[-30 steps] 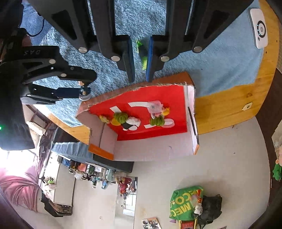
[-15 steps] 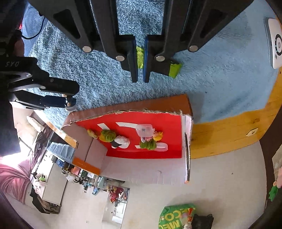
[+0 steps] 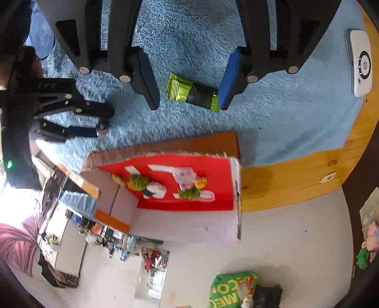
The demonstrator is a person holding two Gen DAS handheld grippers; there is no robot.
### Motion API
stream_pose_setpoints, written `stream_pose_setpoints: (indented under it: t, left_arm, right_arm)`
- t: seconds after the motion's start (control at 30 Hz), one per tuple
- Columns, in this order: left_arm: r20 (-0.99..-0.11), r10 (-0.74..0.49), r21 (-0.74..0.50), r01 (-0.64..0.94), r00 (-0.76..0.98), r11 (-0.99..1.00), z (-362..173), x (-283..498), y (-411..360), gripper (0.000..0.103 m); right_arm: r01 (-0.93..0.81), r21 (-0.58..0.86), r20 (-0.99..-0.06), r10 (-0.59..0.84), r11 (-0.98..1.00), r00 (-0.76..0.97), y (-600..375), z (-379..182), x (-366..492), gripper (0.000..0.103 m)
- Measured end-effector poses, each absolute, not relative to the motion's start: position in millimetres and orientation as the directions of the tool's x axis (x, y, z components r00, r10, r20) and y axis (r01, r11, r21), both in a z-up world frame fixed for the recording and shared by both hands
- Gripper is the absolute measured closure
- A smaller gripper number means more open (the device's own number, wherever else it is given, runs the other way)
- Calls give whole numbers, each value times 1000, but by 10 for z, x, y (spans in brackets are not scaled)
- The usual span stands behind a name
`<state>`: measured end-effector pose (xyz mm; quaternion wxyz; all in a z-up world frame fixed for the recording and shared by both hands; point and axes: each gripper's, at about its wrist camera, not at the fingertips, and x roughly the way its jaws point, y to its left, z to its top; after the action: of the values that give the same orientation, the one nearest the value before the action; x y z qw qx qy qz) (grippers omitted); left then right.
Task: Organize objects
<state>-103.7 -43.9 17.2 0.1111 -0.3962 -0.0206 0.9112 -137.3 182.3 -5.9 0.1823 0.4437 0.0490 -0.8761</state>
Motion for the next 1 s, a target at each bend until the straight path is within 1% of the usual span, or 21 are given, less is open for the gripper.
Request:
stream_pose_setpoints:
  t: [0.2,0.33,0.43,0.53,0.6,0.7,0.73,0.77,0.8,0.83,0.87,0.9,0.97,1.0]
  left_arm:
    - [-732,208,-116,-182,-648,-976,48,-1082,-463,49]
    - [-730,194,-105,-172,-656,-979,23,-1122,-493,42]
    - [-730,208,-107,-192,-651,-976,21,-1143,-484,40]
    - [-735,233,-93,-245,-637,-965,12,-1128,-412,27]
    - [-743,224,-63,-267,-631,-962,0,-1125,-344,26]
    - [-754,196,-36,-259,-627,-965,-22,-1144,-305,26]
    - [-759,195,-40,-254,-621,-966,-33,-1157,-313,27]
    - [-764,193,-43,-250,-616,-967,-45,-1168,-320,32]
    - [-768,191,-45,-246,-612,-968,-56,-1178,-328,36]
    - [-771,185,-43,-241,-609,-970,-65,-1183,-329,39]
    - [-770,178,-35,-238,-613,-971,-59,-1179,-321,42]
    - [-769,173,-27,-239,-615,-971,-59,-1173,-311,45]
    - [-766,167,-15,-242,-620,-970,-54,-1160,-286,54]
    - [-765,169,-16,-245,-621,-969,-47,-1152,-277,57]
  right_arm:
    - [377,66,-800,-275,-924,-534,1837,-78,-1355,36]
    - [380,64,-800,-275,-923,-533,1815,-98,-1368,32]
    - [382,61,-799,-275,-922,-535,1792,-98,-1393,32]
    - [389,55,-799,-275,-920,-535,1764,-95,-1404,31]
    - [392,50,-799,-273,-918,-536,1750,-100,-1408,31]
    - [395,42,-794,-271,-918,-545,1742,-104,-1407,31]
    - [395,43,-792,-273,-918,-546,1744,-106,-1412,32]
    - [395,45,-791,-274,-917,-546,1744,-110,-1415,32]
    - [396,43,-791,-273,-917,-547,1744,-112,-1413,36]
    - [395,37,-790,-269,-918,-551,1744,-112,-1409,43]
    - [394,32,-790,-265,-919,-554,1745,-113,-1406,47]
    - [390,28,-788,-261,-920,-558,1753,-109,-1403,52]
    - [389,40,-787,-269,-920,-555,1773,-103,-1403,53]
    - [389,42,-787,-271,-920,-555,1780,-101,-1400,53]
